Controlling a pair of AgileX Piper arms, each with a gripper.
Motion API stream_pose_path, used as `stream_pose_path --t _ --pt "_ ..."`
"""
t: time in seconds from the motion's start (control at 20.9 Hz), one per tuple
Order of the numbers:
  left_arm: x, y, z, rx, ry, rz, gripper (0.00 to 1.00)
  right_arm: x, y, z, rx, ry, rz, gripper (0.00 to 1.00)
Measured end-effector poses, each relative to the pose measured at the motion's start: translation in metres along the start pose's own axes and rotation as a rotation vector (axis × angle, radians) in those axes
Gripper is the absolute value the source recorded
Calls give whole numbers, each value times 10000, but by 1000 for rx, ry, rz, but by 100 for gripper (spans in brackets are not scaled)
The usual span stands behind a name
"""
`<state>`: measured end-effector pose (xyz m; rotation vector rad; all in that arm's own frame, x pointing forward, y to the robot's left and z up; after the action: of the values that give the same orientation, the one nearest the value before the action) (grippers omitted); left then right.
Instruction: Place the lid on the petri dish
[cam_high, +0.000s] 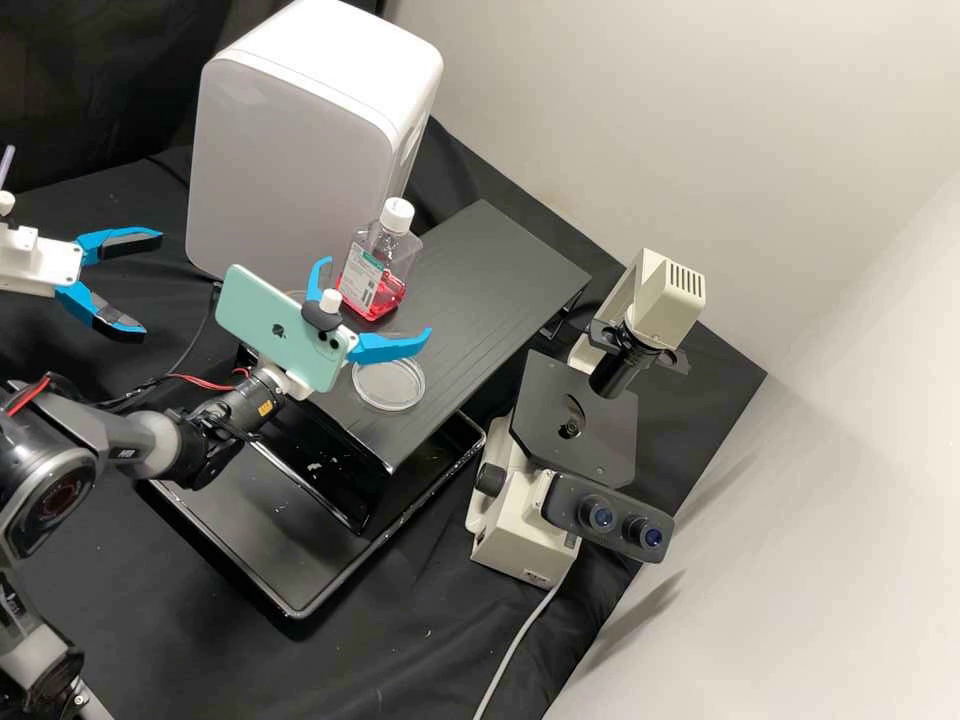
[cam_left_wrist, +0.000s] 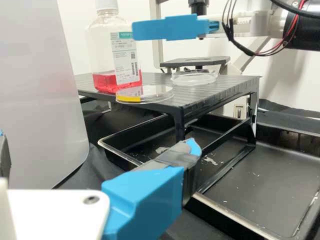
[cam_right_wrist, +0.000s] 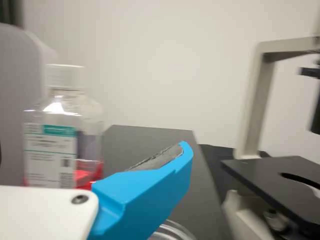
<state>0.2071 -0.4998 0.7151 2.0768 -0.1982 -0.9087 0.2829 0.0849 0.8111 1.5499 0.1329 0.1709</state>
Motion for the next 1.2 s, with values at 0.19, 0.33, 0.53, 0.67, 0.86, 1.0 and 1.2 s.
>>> stream_pose_path --t 0.19,0.33,0.53,0.67,0.86,1.0,1.2 --pt "4 -16 -4 -3 1 -7 100 -10 -96 -101 24 16 -18 100" --pt "9 -30 -4 -5 0 -12 100 9 -120 -134 44 11 -17 100" --pt "10 -35 -4 -6 0 -15 100 55 -201 -123 65 -10 -25 100" --pt "14 -37 10 -6 -7 -16 100 68 -292 -116 69 -18 -50 100" --pt "15 -39 13 -6 -8 -16 100 71 -353 -123 69 -21 -75 100" --pt "19 -53 11 -8 -8 -22 100 82 -376 -143 68 -18 -84 100" --pt "24 -64 18 -10 -11 -27 100 75 -406 -175 59 -8 -95 100"
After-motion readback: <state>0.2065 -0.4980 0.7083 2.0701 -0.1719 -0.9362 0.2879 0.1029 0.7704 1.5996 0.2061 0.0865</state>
